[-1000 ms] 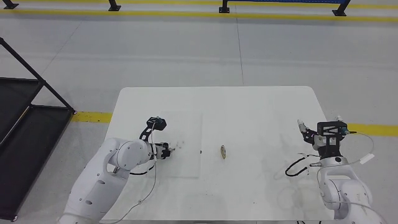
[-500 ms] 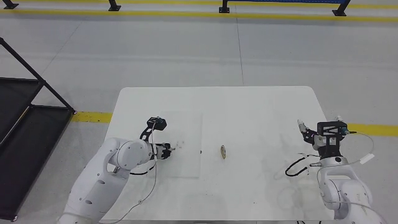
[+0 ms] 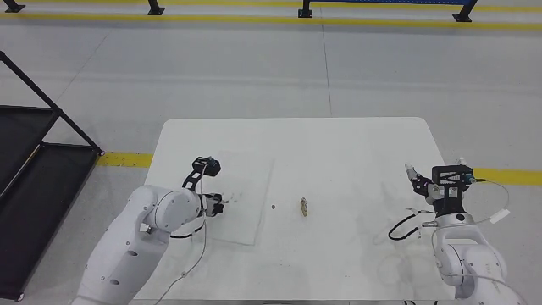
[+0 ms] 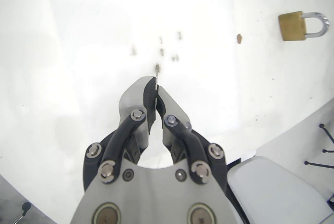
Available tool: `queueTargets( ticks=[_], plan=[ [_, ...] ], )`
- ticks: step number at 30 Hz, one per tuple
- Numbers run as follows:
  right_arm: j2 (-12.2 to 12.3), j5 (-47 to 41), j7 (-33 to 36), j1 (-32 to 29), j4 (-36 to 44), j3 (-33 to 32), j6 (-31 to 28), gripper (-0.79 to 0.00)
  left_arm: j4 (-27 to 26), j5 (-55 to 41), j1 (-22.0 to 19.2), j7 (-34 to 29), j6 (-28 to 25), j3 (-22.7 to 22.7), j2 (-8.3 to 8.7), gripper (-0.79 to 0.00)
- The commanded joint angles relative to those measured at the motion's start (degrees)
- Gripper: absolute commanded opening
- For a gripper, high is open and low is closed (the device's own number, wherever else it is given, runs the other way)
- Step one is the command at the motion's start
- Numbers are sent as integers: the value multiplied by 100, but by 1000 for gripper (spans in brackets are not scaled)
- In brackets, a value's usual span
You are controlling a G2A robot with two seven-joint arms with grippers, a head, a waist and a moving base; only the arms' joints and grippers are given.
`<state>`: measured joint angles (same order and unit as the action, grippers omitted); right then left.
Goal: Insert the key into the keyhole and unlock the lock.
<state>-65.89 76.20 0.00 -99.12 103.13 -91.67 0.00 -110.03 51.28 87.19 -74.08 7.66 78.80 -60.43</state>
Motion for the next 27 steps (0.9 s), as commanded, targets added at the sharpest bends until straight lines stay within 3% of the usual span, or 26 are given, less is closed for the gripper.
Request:
queueTargets(
  ticks=[1, 9, 16, 18, 22, 27],
  plan=[
    [0, 0, 0, 0, 0, 0, 0, 0, 15, 325, -48, -190, 13, -82, 16, -785],
    [0, 0, 0, 0, 0, 0, 0, 0, -98, 140, -151, -193, 81, -44, 12, -785],
    [0, 0, 0, 0, 0, 0, 0, 0, 43, -2083, 0, -142, -621, 905, 49, -785],
    [0, 0, 0, 0, 0, 0, 0, 0, 340, -3096, -24, -372, -993, 1208, 65, -785],
    [0, 0, 0, 0, 0, 0, 0, 0, 1481, -5075, -302, -1263, -1598, 1692, 119, -785],
    [0, 0, 0, 0, 0, 0, 0, 0, 2343, -6493, -489, -1392, -2112, 1538, 274, -785]
  ],
)
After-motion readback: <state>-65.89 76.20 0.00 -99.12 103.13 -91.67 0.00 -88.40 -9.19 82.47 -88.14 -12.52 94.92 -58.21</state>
